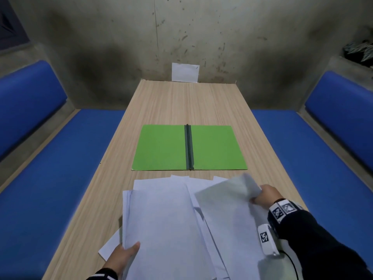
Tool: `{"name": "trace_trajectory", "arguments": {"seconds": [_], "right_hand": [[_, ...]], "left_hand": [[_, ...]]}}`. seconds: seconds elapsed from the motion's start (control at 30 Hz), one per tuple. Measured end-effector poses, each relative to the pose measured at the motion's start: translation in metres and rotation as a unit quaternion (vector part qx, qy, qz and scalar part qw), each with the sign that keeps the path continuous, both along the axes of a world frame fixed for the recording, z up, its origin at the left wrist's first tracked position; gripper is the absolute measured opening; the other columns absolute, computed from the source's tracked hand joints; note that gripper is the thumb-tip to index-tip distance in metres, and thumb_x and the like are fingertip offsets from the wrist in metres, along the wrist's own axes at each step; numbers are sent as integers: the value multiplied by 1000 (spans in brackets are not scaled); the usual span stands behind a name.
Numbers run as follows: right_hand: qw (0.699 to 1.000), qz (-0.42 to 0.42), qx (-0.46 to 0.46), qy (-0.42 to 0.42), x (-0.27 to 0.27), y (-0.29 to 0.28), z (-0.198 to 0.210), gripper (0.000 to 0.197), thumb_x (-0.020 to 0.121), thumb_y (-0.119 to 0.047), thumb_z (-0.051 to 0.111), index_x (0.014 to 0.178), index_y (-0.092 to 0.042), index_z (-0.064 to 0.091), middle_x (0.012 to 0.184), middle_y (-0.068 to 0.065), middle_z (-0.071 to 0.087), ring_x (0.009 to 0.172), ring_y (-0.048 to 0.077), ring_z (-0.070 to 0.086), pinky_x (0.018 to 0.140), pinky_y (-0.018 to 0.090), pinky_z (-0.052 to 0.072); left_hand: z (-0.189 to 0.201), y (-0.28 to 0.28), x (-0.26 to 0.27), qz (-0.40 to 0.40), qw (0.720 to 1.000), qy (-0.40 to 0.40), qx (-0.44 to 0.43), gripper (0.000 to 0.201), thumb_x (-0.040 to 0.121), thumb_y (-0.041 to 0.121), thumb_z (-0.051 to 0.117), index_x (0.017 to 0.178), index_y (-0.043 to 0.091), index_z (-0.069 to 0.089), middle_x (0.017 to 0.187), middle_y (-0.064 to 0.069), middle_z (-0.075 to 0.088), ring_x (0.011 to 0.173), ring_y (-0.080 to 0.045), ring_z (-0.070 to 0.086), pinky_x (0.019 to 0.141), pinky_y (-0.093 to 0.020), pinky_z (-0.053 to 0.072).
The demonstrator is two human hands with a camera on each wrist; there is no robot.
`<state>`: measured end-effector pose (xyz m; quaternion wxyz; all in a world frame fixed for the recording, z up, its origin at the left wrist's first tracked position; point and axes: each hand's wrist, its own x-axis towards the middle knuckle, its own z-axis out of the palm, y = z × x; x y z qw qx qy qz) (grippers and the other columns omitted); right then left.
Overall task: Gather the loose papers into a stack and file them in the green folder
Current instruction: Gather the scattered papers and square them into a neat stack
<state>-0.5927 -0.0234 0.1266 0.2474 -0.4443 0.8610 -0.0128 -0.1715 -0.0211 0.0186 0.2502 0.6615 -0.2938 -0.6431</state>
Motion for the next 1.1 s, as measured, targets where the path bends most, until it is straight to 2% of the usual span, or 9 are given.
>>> {"name": "trace_trajectory", "arguments": {"seconds": [0.1,0.27,0.33,0.5,0.6,0.7,0.9,1.03,1.1], "right_hand": [[990,-78,-46,-106,-15,2,3,43,76,-18,71,112,3,59,110,20,65,87,26,57,74,27,41],[926,-176,-132,-306,-18,17,0,32,78,0,68,107,11,60,90,20,67,77,29,64,67,34,50],[878,-219,-175,-387,-14,20,-1,26,80,4,64,105,7,58,75,13,69,63,25,65,54,29,51],[797,-292,-212,-485,5,21,-34,64,59,-14,84,115,4,58,82,12,75,86,31,66,75,42,53],[823,-302,-165,-452,28,19,-62,90,38,-33,92,114,2,60,100,17,72,96,36,66,87,54,51],[872,-304,-116,-366,62,16,-69,50,76,-19,70,119,4,57,120,20,63,109,36,61,79,28,52],[880,-248,-93,-394,106,12,-67,42,84,-1,60,125,5,50,118,22,60,85,26,59,54,16,50],[879,-232,-81,-408,121,14,-73,55,72,-7,76,122,4,55,127,21,58,115,32,57,93,31,47],[859,-229,-87,-450,122,17,-78,64,59,-3,85,116,2,57,114,19,64,100,32,62,83,31,55]], "left_hand": [[4,0,0,16,999,29,-22,40,87,15,61,122,-2,51,118,-19,60,108,-33,55,105,-46,37],[21,5,5,71,984,165,-14,24,93,10,49,114,2,53,79,-10,75,93,-32,59,89,-45,43],[17,4,11,99,977,187,1,33,93,14,48,123,0,52,98,-16,72,104,-36,59,94,-48,43],[18,13,15,80,986,145,18,30,96,9,38,112,-10,55,63,-11,71,65,-24,64,62,-36,45],[18,11,13,62,986,154,1,27,94,9,44,113,-5,58,85,-11,76,80,-21,71,71,-28,56],[16,1,15,84,979,184,39,32,95,19,45,121,3,52,117,-16,62,123,-34,50,110,-48,33],[10,0,11,60,985,162,19,32,93,13,48,122,0,51,125,-22,57,124,-38,48,112,-50,30],[-1,0,13,68,988,139,7,36,90,11,54,123,-5,53,128,-24,57,118,-37,53,111,-51,31],[-2,-1,13,78,987,141,10,29,90,12,54,116,0,57,128,-23,58,118,-37,53,111,-51,31]]}}
